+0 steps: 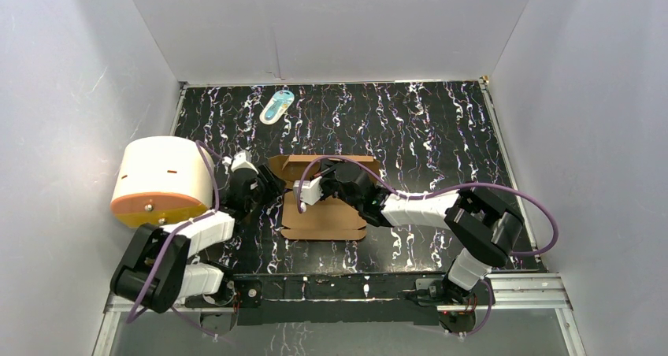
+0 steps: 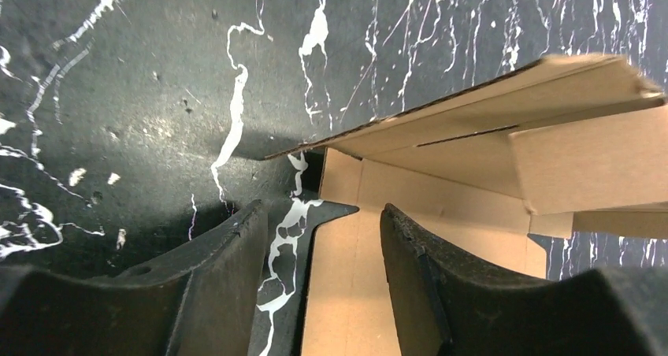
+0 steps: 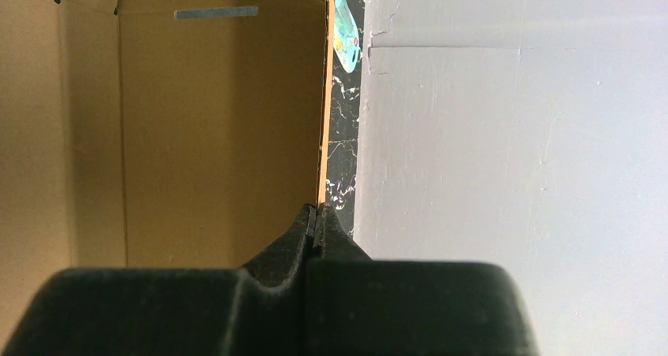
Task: Fold the paper box
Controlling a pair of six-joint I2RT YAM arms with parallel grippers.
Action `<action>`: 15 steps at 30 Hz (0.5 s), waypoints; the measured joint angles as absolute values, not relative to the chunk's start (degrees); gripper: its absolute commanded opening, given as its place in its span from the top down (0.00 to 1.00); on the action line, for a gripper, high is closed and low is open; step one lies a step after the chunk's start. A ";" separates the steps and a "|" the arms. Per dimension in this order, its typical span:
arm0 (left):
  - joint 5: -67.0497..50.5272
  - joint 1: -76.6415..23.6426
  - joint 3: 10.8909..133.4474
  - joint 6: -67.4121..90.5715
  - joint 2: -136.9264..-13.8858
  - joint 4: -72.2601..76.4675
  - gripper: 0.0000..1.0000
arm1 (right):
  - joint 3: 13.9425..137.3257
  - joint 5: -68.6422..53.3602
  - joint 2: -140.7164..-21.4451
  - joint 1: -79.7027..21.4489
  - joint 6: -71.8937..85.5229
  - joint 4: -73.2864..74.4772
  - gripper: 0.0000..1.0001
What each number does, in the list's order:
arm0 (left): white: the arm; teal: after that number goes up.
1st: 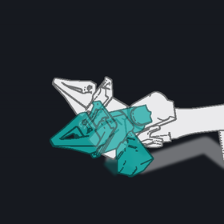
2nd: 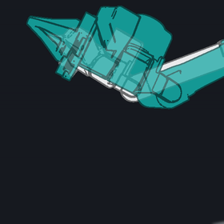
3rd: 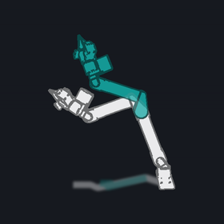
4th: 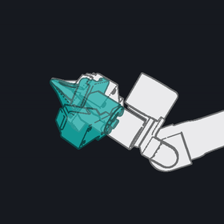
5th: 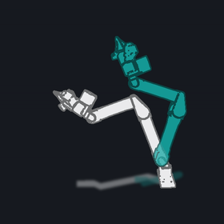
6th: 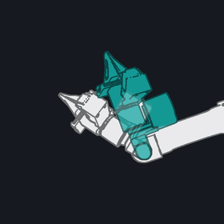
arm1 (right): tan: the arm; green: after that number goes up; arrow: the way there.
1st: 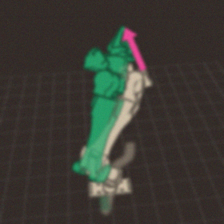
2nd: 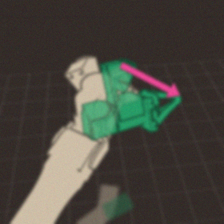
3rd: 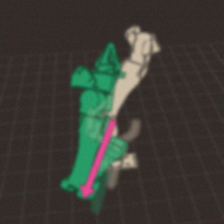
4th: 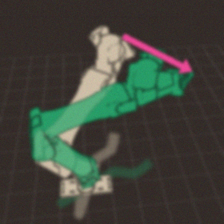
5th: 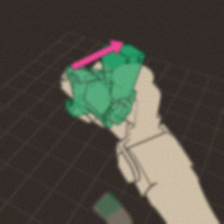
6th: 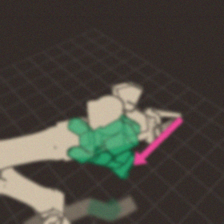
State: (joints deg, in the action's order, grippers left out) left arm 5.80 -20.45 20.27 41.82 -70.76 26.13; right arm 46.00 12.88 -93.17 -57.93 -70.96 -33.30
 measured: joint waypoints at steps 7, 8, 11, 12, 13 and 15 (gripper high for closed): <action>1.91 -20.45 19.55 44.18 -79.37 34.70 0.50 | 46.00 12.80 -93.17 -57.93 -70.96 -33.34 1.00; 1.48 -20.45 19.57 44.42 -80.01 35.64 0.50 | 46.00 12.80 -93.17 -57.93 -70.96 -33.32 1.00; 0.58 -20.45 19.77 45.04 -82.00 38.61 0.50 | 45.98 12.75 -93.17 -57.93 -70.96 -33.34 1.00; 0.16 -20.45 19.97 45.15 -82.56 39.27 0.51 | 45.98 12.75 -93.17 -57.93 -70.96 -33.32 1.00; -0.36 -20.45 20.18 45.25 -83.11 39.79 0.52 | 45.98 12.73 -93.17 -57.93 -70.96 -33.34 1.00; -1.61 -20.45 20.67 45.71 -84.09 40.60 0.54 | 45.98 12.73 -93.17 -57.93 -70.96 -33.34 1.00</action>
State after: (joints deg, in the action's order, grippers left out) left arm -1.61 -20.45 20.67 45.71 -84.09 40.60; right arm 45.98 12.73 -93.17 -57.93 -70.96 -33.34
